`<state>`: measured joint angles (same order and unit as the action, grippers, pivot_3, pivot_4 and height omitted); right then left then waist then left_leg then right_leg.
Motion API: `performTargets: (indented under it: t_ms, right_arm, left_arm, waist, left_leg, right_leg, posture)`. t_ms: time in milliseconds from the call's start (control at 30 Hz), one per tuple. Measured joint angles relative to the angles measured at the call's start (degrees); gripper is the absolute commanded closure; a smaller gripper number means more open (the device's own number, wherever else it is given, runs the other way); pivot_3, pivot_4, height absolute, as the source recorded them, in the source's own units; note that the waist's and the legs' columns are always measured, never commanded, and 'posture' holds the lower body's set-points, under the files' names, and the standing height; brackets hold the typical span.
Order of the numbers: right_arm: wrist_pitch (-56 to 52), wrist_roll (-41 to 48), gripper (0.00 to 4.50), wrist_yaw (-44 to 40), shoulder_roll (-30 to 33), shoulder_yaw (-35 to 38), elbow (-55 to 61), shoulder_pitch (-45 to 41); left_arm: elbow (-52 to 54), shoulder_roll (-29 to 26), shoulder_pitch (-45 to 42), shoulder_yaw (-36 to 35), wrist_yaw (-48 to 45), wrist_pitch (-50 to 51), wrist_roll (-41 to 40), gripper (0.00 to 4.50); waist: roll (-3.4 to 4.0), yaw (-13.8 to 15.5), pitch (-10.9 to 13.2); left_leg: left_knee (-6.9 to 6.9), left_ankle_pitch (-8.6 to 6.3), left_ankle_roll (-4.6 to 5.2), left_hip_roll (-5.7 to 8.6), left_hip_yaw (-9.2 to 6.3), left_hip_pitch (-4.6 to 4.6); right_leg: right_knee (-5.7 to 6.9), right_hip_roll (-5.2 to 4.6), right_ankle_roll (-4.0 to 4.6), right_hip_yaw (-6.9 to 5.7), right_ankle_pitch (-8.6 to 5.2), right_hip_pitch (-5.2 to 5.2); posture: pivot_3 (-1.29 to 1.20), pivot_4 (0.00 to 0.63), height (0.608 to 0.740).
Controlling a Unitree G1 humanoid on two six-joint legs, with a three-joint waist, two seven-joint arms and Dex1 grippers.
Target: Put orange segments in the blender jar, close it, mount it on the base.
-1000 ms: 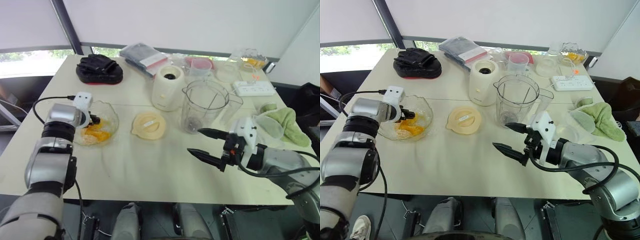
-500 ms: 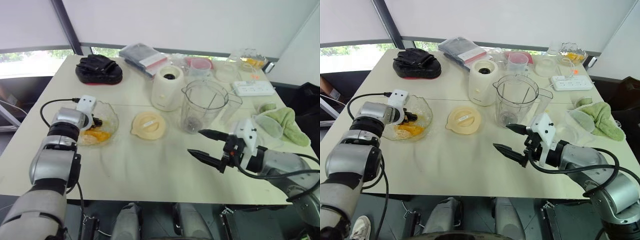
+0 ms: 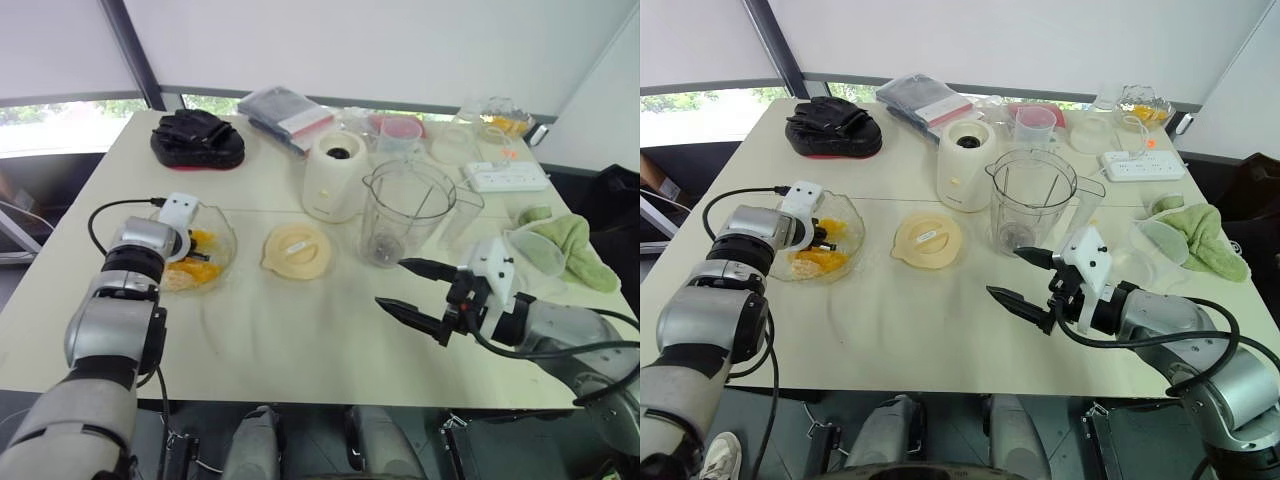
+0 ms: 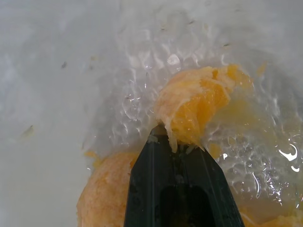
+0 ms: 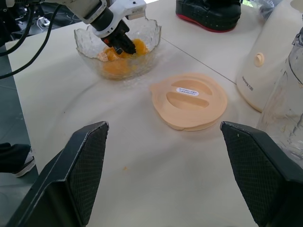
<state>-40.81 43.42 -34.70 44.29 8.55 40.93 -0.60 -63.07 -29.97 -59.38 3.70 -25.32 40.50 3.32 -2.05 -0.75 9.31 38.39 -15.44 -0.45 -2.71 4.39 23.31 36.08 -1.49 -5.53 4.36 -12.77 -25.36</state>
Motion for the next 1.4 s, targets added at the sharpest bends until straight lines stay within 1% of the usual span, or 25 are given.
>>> performTargets:
  t_ms: [167,233,367,400,500,600,733,833,1000,1133,1267,1400]
  right_arm:
    - [0.0,0.0,0.51,0.1,0.0,0.1,0.0,0.0]
    - [0.0,0.0,0.51,0.1,0.0,0.2,0.0,0.1]
    - [0.1,-0.1,0.51,0.1,0.0,0.9,-0.1,0.4]
    - [0.1,-0.1,0.51,0.0,0.0,1.2,-0.1,0.5]
    - [0.1,-0.4,0.51,-0.4,0.1,1.3,-0.3,0.4]
    - [0.1,-0.5,0.51,-1.2,0.6,1.8,-1.1,0.1]
    - [0.1,-0.7,0.51,-2.2,1.2,2.5,-2.6,-0.2]
    - [0.1,-1.1,0.51,-2.7,1.3,2.5,-3.0,-0.2]
    - [0.1,-1.7,0.51,-2.8,1.2,2.5,-3.0,-0.2]
    - [0.1,-1.9,0.51,-2.7,0.6,2.5,-3.0,-0.1]
    - [0.2,-2.2,0.51,-2.1,-0.3,2.5,-2.9,0.3]
    - [0.5,-3.0,0.51,-0.9,-1.0,2.5,-2.6,1.3]
  left_arm:
    - [1.4,0.0,1.4,-1.8,-1.4,-2.5,-1.4,4.48]
    - [4.3,0.0,3.1,-3.7,-2.4,-4.1,-3.2,4.48]
    - [16.3,-0.6,9.9,-8.0,-7.4,-3.9,-8.6,4.48]
    - [21.2,-1.0,12.8,-9.4,-9.2,-2.6,-10.7,4.48]
    - [30.5,-1.6,18.6,-11.9,-12.4,0.7,-15.2,4.48]
    - [42.2,-1.8,25.2,-16.9,-15.4,4.6,-22.2,4.48]
    - [53.3,-1.3,29.3,-22.2,-16.0,8.7,-30.0,4.48]
    - [58.9,0.2,30.5,-25.9,-15.5,10.1,-35.3,4.48]
    - [62.9,0.9,30.4,-27.5,-14.5,11.9,-41.1,4.48]
    - [62.8,1.2,28.7,-27.0,-13.8,11.6,-42.1,4.48]
    - [60.2,1.4,20.0,-23.5,-14.4,9.9,-42.1,4.48]
    - [50.8,2.2,5.9,-17.3,-19.0,5.4,-39.8,4.48]
  waist:
    - [0.0,0.0,0.0]
    - [-0.01,0.1,0.0]
    - [0.0,-0.1,0.0]
    - [0.0,-0.3,0.0]
    - [0.0,-0.1,0.0]
    - [0.0,-0.1,0.0]
    - [0.0,0.1,0.0]
    - [0.0,0.0,0.0]
    - [0.0,-0.1,0.0]
    - [0.0,0.0,0.0]
    - [-0.04,0.2,0.0]
    - [-0.05,0.1,0.0]
  left_leg:
    - [0.0,0.0,0.0,-0.01,0.0,0.01]
    - [0.0,0.0,0.0,-0.01,0.0,0.02]
    - [-0.01,0.0,0.0,-0.02,0.01,0.02]
    - [-0.01,0.0,0.0,-0.02,0.02,0.01]
    - [0.0,0.0,0.0,-0.02,-0.01,0.0]
    - [0.05,0.0,-0.01,-0.03,0.0,0.0]
    - [0.25,0.0,-0.01,-0.03,-0.05,0.02]
    - [0.45,0.0,0.0,-0.03,-0.05,0.03]
    - [0.62,0.0,-0.01,-0.03,-0.05,-0.01]
    - [0.62,0.0,-0.01,-0.03,-0.05,0.0]
    - [0.65,0.0,-0.01,0.0,-0.07,0.05]
    - [0.67,-0.01,0.0,0.03,-0.05,0.07]
  right_leg:
    - [0.0,-0.01,0.0,0.0,0.0,0.0]
    - [-0.01,-0.02,0.0,0.0,0.0,-0.01]
    - [0.0,-0.04,0.0,0.0,0.0,-0.01]
    - [0.01,-0.04,0.0,0.01,0.0,-0.01]
    - [0.04,-0.03,0.02,0.0,-0.01,-0.01]
    - [0.04,-0.05,0.04,0.01,-0.02,0.0]
    - [0.07,-0.05,0.04,-0.01,-0.02,0.07]
    - [0.07,-0.07,0.05,-0.01,-0.02,0.17]
    - [0.07,-0.07,0.08,0.0,0.0,0.27]
    - [0.07,-0.06,0.08,-0.01,0.0,0.27]
    - [0.03,-0.06,0.08,-0.01,0.0,0.28]
    - [-0.03,-0.06,0.08,0.0,0.0,0.3]
  posture:
    - [0.0,0.15,0.74]
    - [0.0,0.15,0.74]
    - [0.0,0.15,0.74]
    - [0.0,0.15,0.74]
    - [0.0,0.15,0.74]
    - [0.0,0.15,0.74]
    - [0.0,0.15,0.74]
    - [0.0,0.15,0.74]
    - [0.0,0.15,0.74]
    - [0.0,0.15,0.74]
    - [0.0,0.15,0.74]
    - [0.0,0.15,0.74]
